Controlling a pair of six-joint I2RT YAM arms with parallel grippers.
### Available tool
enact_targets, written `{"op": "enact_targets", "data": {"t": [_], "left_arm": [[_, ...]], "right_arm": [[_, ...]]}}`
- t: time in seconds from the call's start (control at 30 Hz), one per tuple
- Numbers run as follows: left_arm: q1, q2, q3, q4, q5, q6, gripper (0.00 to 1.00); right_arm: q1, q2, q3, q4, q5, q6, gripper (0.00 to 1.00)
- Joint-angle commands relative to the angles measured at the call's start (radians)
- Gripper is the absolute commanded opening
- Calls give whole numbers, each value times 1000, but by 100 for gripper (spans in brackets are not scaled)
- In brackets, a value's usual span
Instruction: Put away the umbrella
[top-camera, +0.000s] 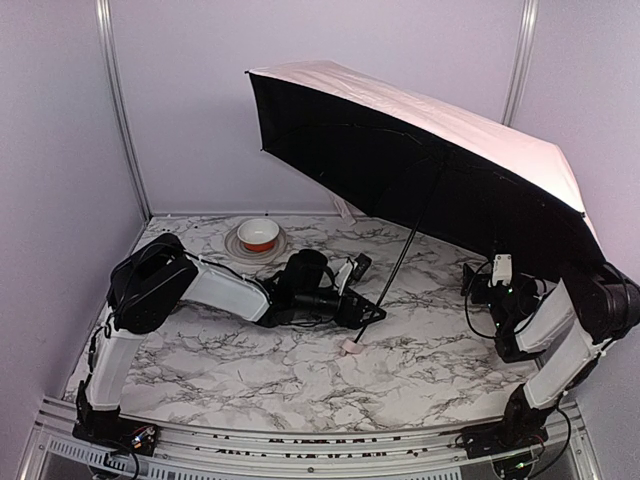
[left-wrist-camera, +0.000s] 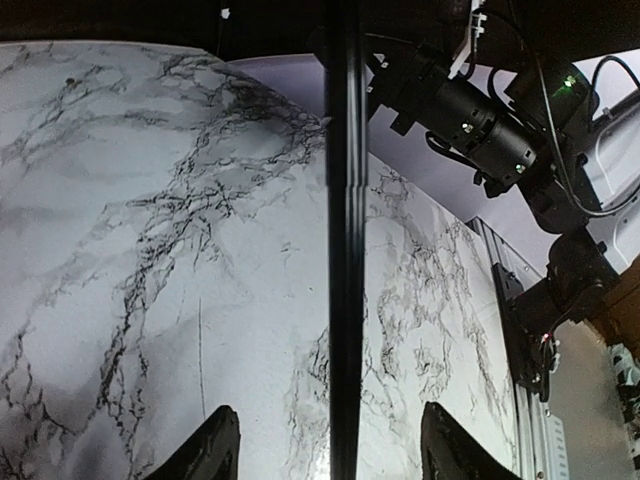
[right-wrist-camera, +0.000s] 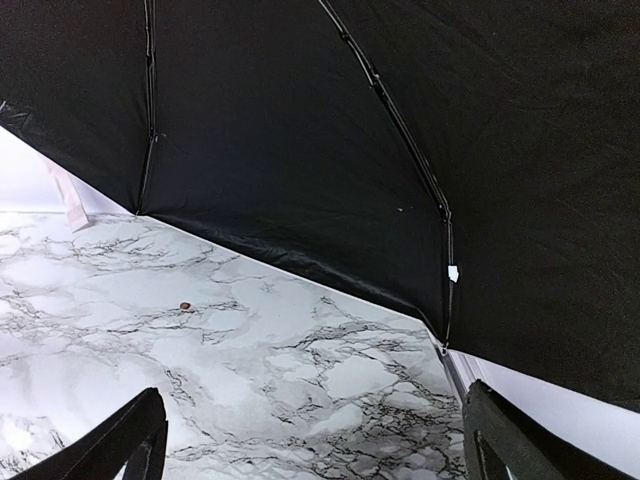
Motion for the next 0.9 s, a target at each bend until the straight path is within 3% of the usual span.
{"op": "enact_targets", "data": {"t": [0.0, 0.07, 0.23, 0.33, 0.47, 0.57, 0.7, 0.87], "left_arm": [[-12, 13, 3, 58, -25, -1, 56], [-18, 29, 9, 62, -33, 1, 47], [-24, 16, -12, 90, -61, -26, 14], [-26, -18, -37, 109, -84, -30, 3], [-29, -70, -83, 131, -155, -46, 0], [-41, -128, -124, 140, -277, -41, 0], [-70, -196, -189, 139, -491, 12, 0], [-106, -252, -257, 139, -709, 69, 0]], "right_arm": [[-2, 4, 26, 9, -6, -7, 100], [-1, 4, 25, 10, -7, -8, 100], [-2, 3, 24, 10, -6, -7, 100], [-1, 3, 25, 11, -6, -8, 100], [0, 1, 22, 14, -9, -11, 100], [23, -49, 56, -81, -64, -61, 100], [126, -165, 264, -537, -39, -111, 99], [192, -150, 523, -821, -412, 131, 95]]}}
